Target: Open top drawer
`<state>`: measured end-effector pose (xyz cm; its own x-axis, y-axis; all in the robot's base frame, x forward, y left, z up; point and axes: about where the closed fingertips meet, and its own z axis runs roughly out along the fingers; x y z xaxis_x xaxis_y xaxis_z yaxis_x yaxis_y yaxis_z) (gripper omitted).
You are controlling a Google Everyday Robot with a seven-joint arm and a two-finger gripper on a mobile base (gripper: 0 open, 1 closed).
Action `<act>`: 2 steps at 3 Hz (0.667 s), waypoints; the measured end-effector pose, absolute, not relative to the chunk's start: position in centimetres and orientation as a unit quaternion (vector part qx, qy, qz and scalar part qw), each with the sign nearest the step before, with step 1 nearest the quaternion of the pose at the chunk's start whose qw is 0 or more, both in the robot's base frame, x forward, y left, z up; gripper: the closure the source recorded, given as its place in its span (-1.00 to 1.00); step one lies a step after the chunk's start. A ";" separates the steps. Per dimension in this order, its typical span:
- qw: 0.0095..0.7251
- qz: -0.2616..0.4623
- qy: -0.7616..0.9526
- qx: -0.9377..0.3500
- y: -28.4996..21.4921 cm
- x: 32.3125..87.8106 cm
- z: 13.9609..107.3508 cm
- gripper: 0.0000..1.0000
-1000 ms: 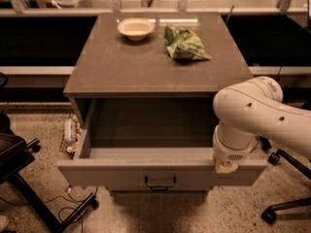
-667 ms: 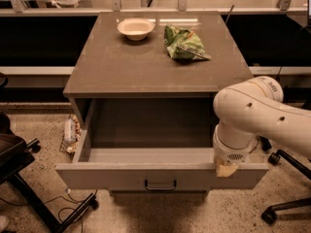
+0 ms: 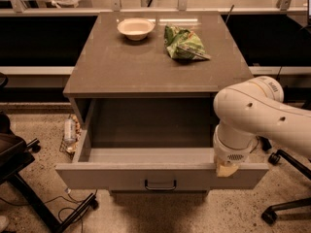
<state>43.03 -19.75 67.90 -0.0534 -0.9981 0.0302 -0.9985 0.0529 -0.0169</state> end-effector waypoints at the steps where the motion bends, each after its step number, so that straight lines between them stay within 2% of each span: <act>1: 0.005 0.017 -0.726 0.688 -19.8 43.0 68.0 -0.41; 2: 0.005 0.018 -0.726 0.688 -19.8 42.9 68.0 -0.88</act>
Offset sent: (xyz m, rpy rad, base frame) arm -0.0005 -0.0004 0.0005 -0.0011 -0.0008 -0.0002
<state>42.90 -19.84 68.02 -0.0540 -0.9980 0.0327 -0.9984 0.0534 -0.0189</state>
